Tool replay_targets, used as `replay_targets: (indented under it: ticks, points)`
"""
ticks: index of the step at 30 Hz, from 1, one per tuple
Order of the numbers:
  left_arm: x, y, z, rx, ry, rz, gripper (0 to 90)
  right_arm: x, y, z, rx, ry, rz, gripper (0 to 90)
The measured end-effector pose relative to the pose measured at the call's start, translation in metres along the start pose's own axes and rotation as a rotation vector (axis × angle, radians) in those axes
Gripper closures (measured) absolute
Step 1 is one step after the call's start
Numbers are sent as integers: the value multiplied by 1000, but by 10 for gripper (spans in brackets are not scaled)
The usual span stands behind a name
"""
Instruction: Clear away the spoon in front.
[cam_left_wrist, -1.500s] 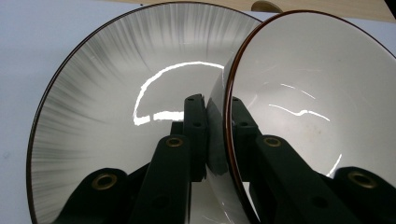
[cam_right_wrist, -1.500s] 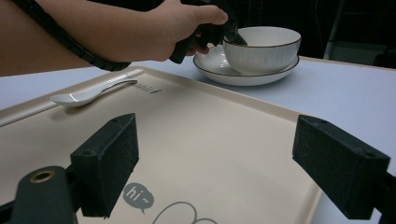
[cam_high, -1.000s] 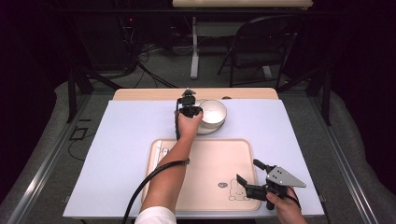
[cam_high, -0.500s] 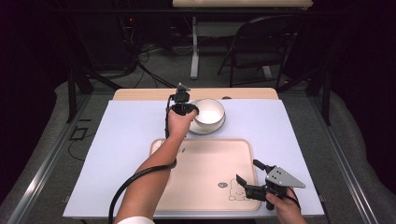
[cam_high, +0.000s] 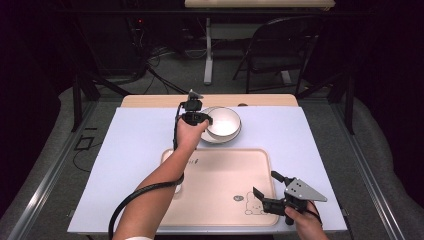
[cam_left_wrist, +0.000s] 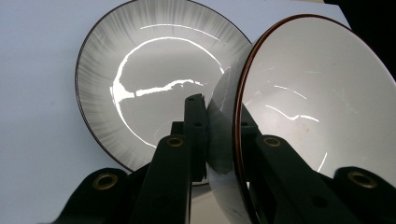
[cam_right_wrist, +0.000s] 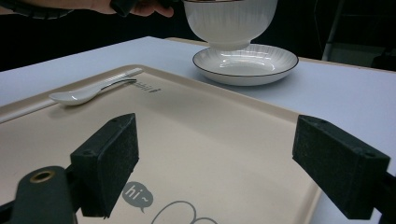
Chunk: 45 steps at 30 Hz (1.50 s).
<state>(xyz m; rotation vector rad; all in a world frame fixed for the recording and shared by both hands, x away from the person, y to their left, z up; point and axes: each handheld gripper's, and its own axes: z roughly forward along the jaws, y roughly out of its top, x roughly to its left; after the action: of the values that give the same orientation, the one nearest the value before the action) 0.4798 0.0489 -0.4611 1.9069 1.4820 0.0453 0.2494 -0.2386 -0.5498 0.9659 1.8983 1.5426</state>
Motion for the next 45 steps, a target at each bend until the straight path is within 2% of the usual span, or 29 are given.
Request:
replay_targets:
  ticks: [13,21,32,38,45]
  points:
    - [-17,-15,18,49,-40,33,816,1,0,0,0,-6,-11,136]
    - [-38,-23,33,79,-69,69,816,1,0,-1,-1,-5,-12,136]
    - [-63,-29,56,112,-102,86,816,1,0,-1,-5,-4,-16,136]
    - [-71,-34,68,130,-107,97,816,1,0,-1,-5,-3,-16,136]
    - [-74,-39,78,147,-104,104,815,1,0,-1,-6,-3,-16,136]
